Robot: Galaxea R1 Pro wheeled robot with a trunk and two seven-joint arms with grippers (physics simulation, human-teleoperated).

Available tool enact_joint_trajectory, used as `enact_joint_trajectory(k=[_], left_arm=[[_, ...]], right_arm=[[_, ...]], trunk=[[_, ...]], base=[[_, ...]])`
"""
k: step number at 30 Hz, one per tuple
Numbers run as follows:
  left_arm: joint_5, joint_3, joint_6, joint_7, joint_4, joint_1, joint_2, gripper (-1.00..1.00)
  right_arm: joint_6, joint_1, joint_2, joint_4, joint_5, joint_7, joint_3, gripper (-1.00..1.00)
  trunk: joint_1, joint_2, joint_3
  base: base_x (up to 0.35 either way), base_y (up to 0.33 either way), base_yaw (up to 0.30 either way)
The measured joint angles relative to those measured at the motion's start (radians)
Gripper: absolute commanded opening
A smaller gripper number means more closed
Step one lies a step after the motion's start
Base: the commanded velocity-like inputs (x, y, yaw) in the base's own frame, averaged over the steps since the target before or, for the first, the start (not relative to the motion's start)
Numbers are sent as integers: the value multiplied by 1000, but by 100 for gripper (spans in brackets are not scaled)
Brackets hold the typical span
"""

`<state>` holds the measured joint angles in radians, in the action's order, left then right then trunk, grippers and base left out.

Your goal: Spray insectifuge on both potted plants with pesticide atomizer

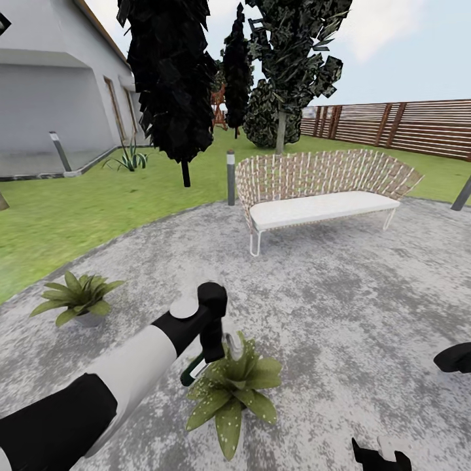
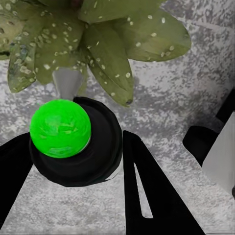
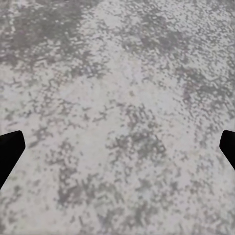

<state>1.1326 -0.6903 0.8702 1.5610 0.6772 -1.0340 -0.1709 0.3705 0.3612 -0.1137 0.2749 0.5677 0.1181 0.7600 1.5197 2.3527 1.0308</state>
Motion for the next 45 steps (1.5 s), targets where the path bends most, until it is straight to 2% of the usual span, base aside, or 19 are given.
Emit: enact_joint_trajectory(k=[4, 6, 8, 12, 16, 22, 36, 45], left_arm=[[0, -62, 0, 0, -3, 10, 18, -100], [0, -72, 0, 0, -3, 11, 39, -100], [2, -75, 0, 0, -2, 10, 47, -100], [4, -77, 4, 0, 9, 3, 37, -100], [4, -76, 6, 0, 16, -2, 17, -100], [0, -81, -1, 0, 15, 6, 4, -100], [-6, -94, -4, 0, 17, 6, -4, -100], [-3, -95, -8, 0, 12, 10, -4, -100]], right_arm=[[0, 0, 0, 0, 0, 0, 0, 100], [0, 0, 0, 0, 0, 0, 0, 100], [0, 0, 0, 0, 0, 0, 0, 100], [0, 0, 0, 0, 0, 0, 0, 100], [0, 0, 0, 0, 0, 0, 0, 100], [0, 0, 0, 0, 0, 0, 0, 100], [0, 0, 0, 0, 0, 0, 0, 100], [0, 0, 0, 0, 0, 0, 0, 100]], trunk=[[0, 0, 0], [0, 0, 0], [0, 0, 0], [0, 0, 0], [0, 0, 0], [0, 0, -3], [0, 0, -13], [0, 0, -15]], base=[[0, 0, 0], [0, 0, 0], [0, 0, 0], [0, 0, 0], [0, 0, -2], [0, 0, -253], [0, 0, -247], [0, 0, -28]])
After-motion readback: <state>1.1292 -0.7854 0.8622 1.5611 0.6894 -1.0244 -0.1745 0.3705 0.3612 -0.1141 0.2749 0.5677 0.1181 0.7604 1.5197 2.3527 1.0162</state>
